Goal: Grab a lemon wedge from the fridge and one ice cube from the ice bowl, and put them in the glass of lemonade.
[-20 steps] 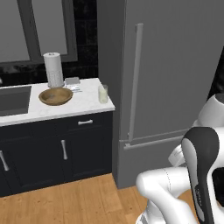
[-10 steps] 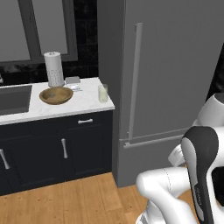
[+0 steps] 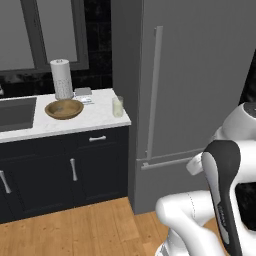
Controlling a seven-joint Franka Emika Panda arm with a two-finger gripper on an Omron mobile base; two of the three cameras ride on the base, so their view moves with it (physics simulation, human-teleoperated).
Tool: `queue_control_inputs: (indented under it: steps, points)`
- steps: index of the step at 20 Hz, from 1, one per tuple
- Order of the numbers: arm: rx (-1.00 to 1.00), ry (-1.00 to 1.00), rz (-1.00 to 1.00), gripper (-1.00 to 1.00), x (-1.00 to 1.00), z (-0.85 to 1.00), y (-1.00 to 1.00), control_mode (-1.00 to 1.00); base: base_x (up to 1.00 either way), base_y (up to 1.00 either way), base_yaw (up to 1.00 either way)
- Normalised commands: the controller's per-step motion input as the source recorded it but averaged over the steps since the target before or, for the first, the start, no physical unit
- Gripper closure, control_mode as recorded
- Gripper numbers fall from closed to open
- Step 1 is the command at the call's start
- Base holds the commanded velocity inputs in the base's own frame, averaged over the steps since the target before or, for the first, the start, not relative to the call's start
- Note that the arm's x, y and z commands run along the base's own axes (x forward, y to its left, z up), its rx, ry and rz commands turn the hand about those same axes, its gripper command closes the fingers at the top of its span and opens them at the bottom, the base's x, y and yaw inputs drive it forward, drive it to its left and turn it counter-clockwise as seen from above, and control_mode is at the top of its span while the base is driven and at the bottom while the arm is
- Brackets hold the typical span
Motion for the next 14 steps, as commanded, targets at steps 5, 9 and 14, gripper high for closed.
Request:
queue_control_inputs:
  steps: [5, 9, 14]
  points:
    - [0.00, -0.21, -0.03, -1.00, 0.20, 0.00, -0.01, -1.00, 0.00, 0.00, 0.00]
    - [0.00, -0.21, 0.00, -1.00, 0.14, 0.04, -0.06, -1.00, 0.00, 0.00, 0.00]
    - [0.00, -0.24, 0.00, -1.00, 0.03, 0.20, -0.10, -1.00, 0.00, 0.00, 0.00]
